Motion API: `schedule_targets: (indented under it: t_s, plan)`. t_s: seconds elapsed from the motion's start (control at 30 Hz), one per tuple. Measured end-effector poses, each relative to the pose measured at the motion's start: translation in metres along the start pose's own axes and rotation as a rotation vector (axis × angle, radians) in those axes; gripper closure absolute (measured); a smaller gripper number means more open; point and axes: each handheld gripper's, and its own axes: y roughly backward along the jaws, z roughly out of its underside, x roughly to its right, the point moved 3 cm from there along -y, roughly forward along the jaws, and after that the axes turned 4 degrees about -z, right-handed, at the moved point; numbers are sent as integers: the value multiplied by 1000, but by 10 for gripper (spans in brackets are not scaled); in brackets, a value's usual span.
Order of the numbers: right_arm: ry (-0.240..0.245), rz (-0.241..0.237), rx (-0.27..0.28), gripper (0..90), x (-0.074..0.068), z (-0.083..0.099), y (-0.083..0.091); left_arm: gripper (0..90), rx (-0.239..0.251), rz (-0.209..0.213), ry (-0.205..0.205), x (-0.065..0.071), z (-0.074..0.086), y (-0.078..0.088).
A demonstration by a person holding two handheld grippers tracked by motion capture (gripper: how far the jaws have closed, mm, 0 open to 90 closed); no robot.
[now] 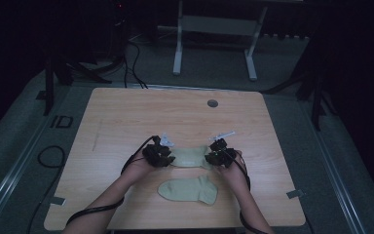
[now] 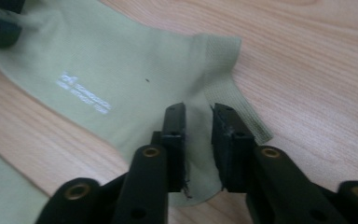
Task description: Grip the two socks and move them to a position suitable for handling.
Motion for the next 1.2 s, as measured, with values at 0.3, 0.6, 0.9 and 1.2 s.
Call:
schedule_targets:
  t_s: [0.3,0.6,0.9,1.2]
  plan:
    - [27,-51,62,581,-16,-1,20,500,9,27,15,6,6,17]
    - [31,-71,75,575,-20,9,32,500,13,30,32,13,20,39]
    - [31,-94,74,573,-24,27,38,459,10,50,40,24,33,57]
    - [54,-113,45,573,-33,54,45,437,-7,64,14,47,46,67]
